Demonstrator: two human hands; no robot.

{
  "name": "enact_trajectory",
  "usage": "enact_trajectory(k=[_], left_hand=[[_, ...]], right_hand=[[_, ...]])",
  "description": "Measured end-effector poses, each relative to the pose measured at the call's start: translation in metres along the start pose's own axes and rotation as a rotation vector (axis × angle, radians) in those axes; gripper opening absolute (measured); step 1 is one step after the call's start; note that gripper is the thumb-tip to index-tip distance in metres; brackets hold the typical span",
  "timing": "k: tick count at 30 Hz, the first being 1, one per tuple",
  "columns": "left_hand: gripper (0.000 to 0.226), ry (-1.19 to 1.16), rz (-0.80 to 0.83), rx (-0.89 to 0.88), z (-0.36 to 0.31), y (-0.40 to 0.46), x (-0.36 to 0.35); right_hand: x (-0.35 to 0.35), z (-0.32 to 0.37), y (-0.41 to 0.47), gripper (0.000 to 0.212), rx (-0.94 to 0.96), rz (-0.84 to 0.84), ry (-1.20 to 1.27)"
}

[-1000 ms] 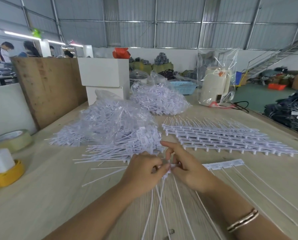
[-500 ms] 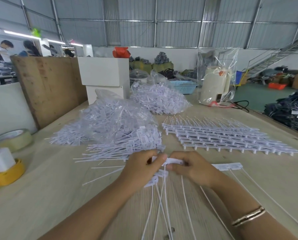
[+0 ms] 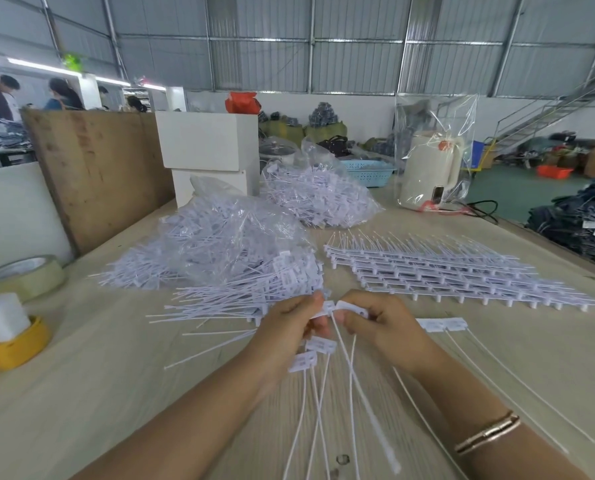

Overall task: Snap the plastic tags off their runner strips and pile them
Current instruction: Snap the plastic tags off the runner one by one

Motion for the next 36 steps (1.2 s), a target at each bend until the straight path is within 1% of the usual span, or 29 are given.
enact_trajectory(k=[3,5,6,7,8,9,10,11,12,13,15,17,18,20,21,23,24,25,26,28,29,30,31,33,34,36], left_hand=[[0.03,-0.103,0.079,-0.035,-0.004,-0.001,-0.008],[0.028,-0.203,0.116,-0.038,-0.008,-0.001,-0.005],[0.03,-0.216,0.101,-0.032,-0.009,-0.001,0.0],[0.035,-0.155,0.075,-0.046,-0.011,-0.002,0.005],[0.039,0.037,0.032,-0.084,-0.012,-0.002,0.013],[0.041,0.385,-0.017,-0.136,-0.014,-0.003,0.02],[0.043,0.797,-0.043,-0.189,-0.016,-0.002,0.022],[0.043,1.136,-0.039,-0.237,-0.016,-0.002,0.018],[0.041,1.294,-0.034,-0.269,-0.015,-0.001,0.015],[0.035,1.337,-0.035,-0.279,-0.016,0.0,0.013],[0.028,1.304,-0.079,-0.335,-0.02,0.0,0.012],[0.037,1.154,-0.069,-0.383,-0.02,-0.002,0.011],[0.043,1.048,-0.032,-0.37,-0.018,-0.002,0.01],[0.05,0.887,0.064,-0.286,-0.011,0.0,0.005],[0.049,0.842,0.083,-0.261,-0.008,0.0,0.002],[0.042,0.775,0.066,-0.24,-0.002,0.002,-0.001],[0.04,0.754,0.049,-0.238,-0.001,0.003,0.001],[0.04,0.745,0.042,-0.238,-0.001,0.004,0.003],[0.039,0.739,0.039,-0.244,-0.002,0.005,0.005],[0.038,0.727,0.023,-0.261,-0.006,0.004,0.011],[0.038,0.712,0.011,-0.269,-0.007,0.004,0.014],[0.04,0.694,0.005,-0.276,-0.008,0.003,0.016],[0.042,0.676,0.001,-0.279,-0.009,0.003,0.017],[0.044,0.675,0.011,-0.267,-0.007,0.003,0.016],[0.042,0.699,0.027,-0.262,-0.006,0.003,0.014],[0.041,0.759,0.056,-0.261,-0.005,0.003,0.011]], right_hand=[[0.003,0.003,-0.001,0.029,0.028,0.017,0.118],[0.011,0.001,-0.004,0.034,0.032,-0.013,0.178],[0.016,0.0,-0.005,0.03,0.027,-0.041,0.21],[0.02,-0.001,-0.007,0.022,0.016,-0.066,0.224],[0.022,-0.003,-0.008,0.015,-0.001,-0.075,0.215],[0.022,-0.004,-0.008,0.012,-0.022,-0.059,0.184],[0.019,-0.005,-0.008,0.013,-0.047,-0.028,0.137],[0.017,-0.007,-0.008,0.015,-0.076,0.006,0.092],[0.014,-0.009,-0.008,0.016,-0.104,0.033,0.055],[0.011,-0.011,-0.008,0.016,-0.124,0.057,0.039],[0.007,-0.013,-0.008,0.02,-0.144,0.092,0.086],[0.003,-0.011,-0.007,0.032,-0.137,0.109,0.141],[0.002,-0.009,-0.006,0.039,-0.126,0.116,0.134],[-0.005,-0.005,-0.005,0.046,-0.106,0.163,0.083],[-0.009,-0.004,-0.005,0.049,-0.102,0.204,0.07],[-0.013,-0.003,-0.006,0.054,-0.104,0.255,0.072],[-0.011,-0.005,-0.006,0.052,-0.113,0.251,0.062],[-0.007,-0.006,-0.006,0.046,-0.126,0.238,0.025],[-0.002,-0.007,-0.006,0.036,-0.139,0.232,-0.031],[0.006,-0.008,-0.005,0.009,-0.168,0.258,-0.171],[0.006,-0.009,-0.005,0.007,-0.187,0.279,-0.218],[0.005,-0.012,-0.006,0.017,-0.204,0.288,-0.232],[0.004,-0.014,-0.007,0.023,-0.215,0.293,-0.214],[0.001,-0.016,-0.008,0.021,-0.218,0.291,-0.169],[0.0,-0.015,-0.008,0.02,-0.212,0.294,-0.145],[-0.002,-0.01,-0.008,0.026,-0.186,0.307,-0.072]])
Point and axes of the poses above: each hand's wrist, its own y-axis towards the middle knuckle, its own x-axis out of the back of the hand, z = x × y, the point moved 5 cm from there along y, towards the middle knuckle, and after that the axes turned 13 degrees about z, right-handed, at the moved point
